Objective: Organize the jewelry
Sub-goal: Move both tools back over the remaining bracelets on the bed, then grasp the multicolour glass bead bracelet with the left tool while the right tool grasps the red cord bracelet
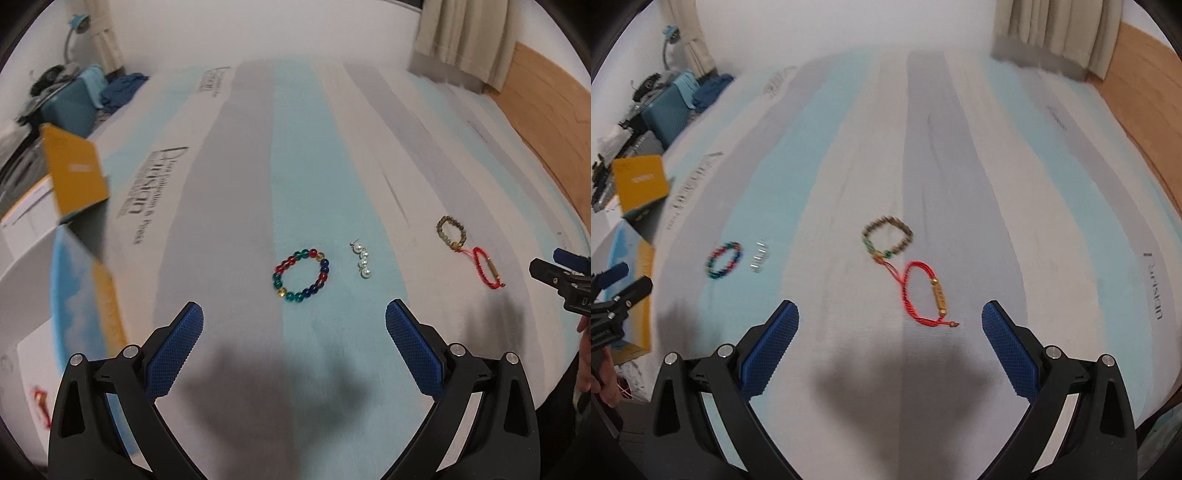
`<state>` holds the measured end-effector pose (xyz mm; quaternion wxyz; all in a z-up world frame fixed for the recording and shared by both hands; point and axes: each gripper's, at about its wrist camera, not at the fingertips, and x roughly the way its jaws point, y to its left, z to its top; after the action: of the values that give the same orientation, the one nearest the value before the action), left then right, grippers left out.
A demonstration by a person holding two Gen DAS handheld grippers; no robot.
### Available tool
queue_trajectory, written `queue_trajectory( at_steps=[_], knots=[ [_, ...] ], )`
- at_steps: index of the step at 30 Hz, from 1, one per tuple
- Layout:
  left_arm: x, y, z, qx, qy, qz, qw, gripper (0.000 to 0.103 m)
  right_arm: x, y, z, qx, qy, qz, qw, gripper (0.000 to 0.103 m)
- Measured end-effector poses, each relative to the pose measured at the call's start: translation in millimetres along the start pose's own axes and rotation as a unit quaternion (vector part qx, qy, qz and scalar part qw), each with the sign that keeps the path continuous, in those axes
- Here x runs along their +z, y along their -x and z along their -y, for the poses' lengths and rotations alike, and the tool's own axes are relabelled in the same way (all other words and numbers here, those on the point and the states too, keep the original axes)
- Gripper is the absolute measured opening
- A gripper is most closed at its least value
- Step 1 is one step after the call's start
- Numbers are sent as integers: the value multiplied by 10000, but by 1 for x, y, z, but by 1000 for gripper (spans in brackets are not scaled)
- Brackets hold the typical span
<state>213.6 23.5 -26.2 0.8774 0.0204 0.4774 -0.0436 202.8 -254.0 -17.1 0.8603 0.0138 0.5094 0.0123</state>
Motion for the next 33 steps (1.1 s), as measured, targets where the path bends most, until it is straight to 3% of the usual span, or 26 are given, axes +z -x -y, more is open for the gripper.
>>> queue_trajectory(
  at_steps=[8, 19, 27, 29, 33],
  knots=[
    [15, -65, 5, -42, -349, -195, 9992, 97, 5, -64, 19, -104, -14, -409, 9991, 95],
    [19, -126, 17, 15, -663, -560, 9962, 97, 5, -114, 21, -99, 41, -755, 9971, 93],
    [20, -145, 10, -41, -533, -772, 9956, 86, 2, -125, 22, 19, -24, -861, 9963, 78],
    [22, -147, 7, -81, -451, -793, 9958, 82, 2, -124, 26, 50, -48, -849, 9964, 66],
    [22, -148, 3, -118, -397, -807, 9959, 70, 0, -122, 30, 40, -86, -842, 9964, 53]
  ],
)
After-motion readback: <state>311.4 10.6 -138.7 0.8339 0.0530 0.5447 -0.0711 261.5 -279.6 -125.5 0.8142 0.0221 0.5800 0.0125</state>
